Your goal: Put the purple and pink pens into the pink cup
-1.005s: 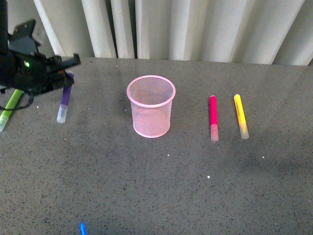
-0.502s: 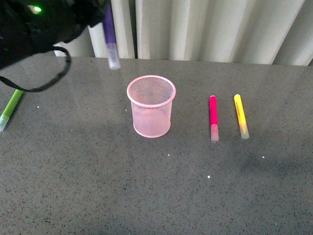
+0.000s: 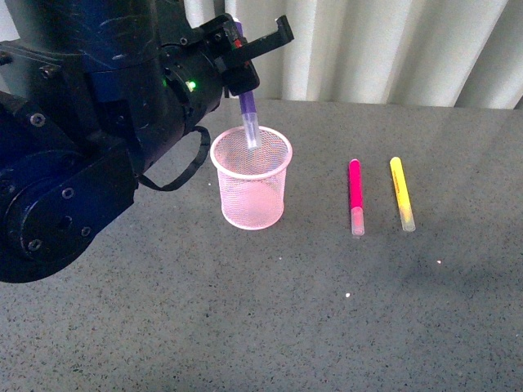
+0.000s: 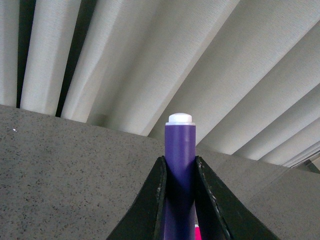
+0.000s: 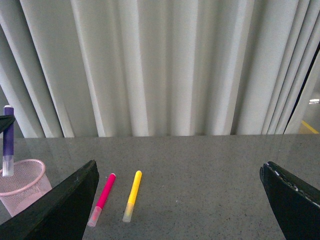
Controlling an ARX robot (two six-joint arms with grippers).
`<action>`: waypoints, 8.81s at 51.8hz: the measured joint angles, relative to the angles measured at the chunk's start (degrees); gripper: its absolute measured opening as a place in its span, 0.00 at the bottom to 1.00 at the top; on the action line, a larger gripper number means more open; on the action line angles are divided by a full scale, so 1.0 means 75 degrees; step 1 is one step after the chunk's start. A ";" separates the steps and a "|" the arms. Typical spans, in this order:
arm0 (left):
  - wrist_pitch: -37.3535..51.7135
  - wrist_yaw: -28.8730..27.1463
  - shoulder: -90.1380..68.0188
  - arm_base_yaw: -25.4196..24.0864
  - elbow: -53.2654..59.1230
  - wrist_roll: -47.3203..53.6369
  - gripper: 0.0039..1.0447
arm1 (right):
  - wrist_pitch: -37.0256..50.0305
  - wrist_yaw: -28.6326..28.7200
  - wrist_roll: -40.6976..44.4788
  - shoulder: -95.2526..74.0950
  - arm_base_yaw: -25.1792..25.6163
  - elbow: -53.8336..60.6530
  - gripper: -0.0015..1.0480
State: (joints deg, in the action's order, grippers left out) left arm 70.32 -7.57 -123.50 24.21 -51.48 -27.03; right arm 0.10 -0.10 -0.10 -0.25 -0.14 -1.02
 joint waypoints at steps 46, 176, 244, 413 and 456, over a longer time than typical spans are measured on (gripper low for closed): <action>-0.0434 -0.0017 -0.0420 0.0236 -0.0114 -0.0702 0.54 | 0.0000 0.0000 -0.0003 0.0000 0.0000 0.0000 0.93; -0.6135 0.0988 1.3228 -0.3209 0.6790 0.3547 0.03 | 0.0000 0.0000 0.0000 0.0003 0.0006 0.0000 0.93; -0.9372 0.1005 1.6436 -0.3209 0.6787 0.3547 0.40 | 0.0000 0.0000 0.0000 0.0000 0.0006 0.0000 0.93; -0.9372 0.1005 1.6439 -0.3209 0.6787 0.3564 0.94 | 0.1708 0.0210 -0.2113 -1.8083 -0.2215 -0.9707 0.12; -0.9372 0.1005 1.6439 -0.3209 0.6787 0.3564 0.94 | 0.8064 -0.0020 0.1221 -1.6387 -0.3558 -0.7973 0.11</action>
State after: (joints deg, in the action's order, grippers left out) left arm 0.03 -0.03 -0.21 0.14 -0.58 -0.30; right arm 60.58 -0.25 9.06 -123.15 -26.83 -60.82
